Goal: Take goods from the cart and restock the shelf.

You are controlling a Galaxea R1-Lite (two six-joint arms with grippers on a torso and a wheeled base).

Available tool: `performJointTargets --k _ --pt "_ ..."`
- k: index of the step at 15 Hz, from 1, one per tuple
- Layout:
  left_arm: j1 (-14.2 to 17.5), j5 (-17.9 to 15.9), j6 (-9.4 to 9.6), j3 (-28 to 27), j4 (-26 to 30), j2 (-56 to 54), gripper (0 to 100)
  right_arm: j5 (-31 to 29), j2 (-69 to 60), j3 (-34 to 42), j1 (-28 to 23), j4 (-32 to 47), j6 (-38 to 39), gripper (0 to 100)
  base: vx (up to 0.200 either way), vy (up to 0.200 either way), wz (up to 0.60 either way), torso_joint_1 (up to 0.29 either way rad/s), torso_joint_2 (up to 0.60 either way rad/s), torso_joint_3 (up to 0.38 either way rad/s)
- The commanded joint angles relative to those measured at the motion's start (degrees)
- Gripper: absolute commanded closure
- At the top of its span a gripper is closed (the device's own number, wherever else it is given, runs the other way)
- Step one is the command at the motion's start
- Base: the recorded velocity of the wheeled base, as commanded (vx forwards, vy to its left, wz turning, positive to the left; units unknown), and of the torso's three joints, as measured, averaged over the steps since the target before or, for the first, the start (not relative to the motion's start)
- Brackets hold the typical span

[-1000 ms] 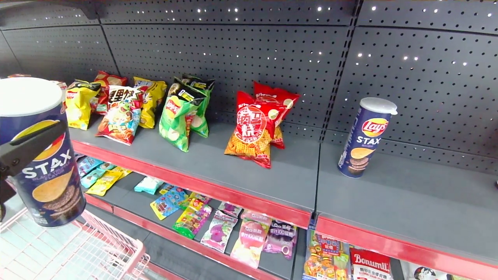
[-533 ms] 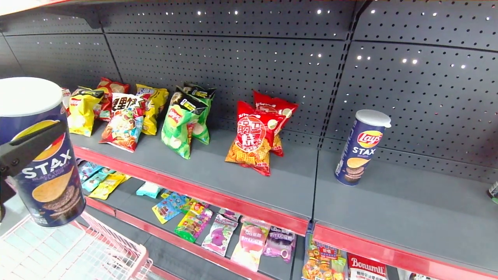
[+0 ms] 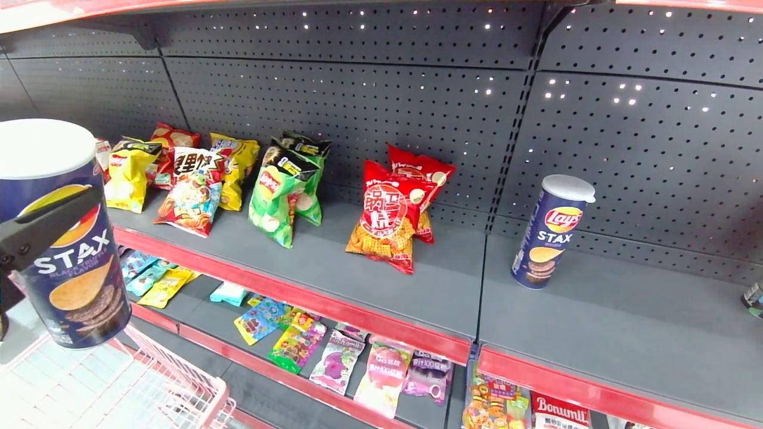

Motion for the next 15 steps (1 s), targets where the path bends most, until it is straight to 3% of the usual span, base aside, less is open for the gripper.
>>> performJointTargets --k 1,6,12,15 --pt "0.0 0.0 0.05 0.1 0.0 0.2 100 0.0 0.0 0.0 0.0 0.0 0.0 0 0.0 0.0 -0.6 0.012 0.0 -0.007" --pt "0.0 0.0 0.05 0.1 0.0 0.1 100 0.0 0.0 0.0 0.0 0.0 0.0 0 0.0 0.0 -0.6 0.003 0.0 -0.001" --pt "-0.1 -0.3 0.4 1.9 0.0 -1.1 100 0.0 0.0 0.0 0.0 0.0 -0.3 0 0.0 0.0 0.0 0.0 0.0 0.0" --pt "-0.1 -4.3 0.49 4.9 2.7 -6.1 100 -0.1 2.0 0.0 0.5 0.1 -0.6 0 0.0 0.0 0.0 0.0 0.0 0.0"
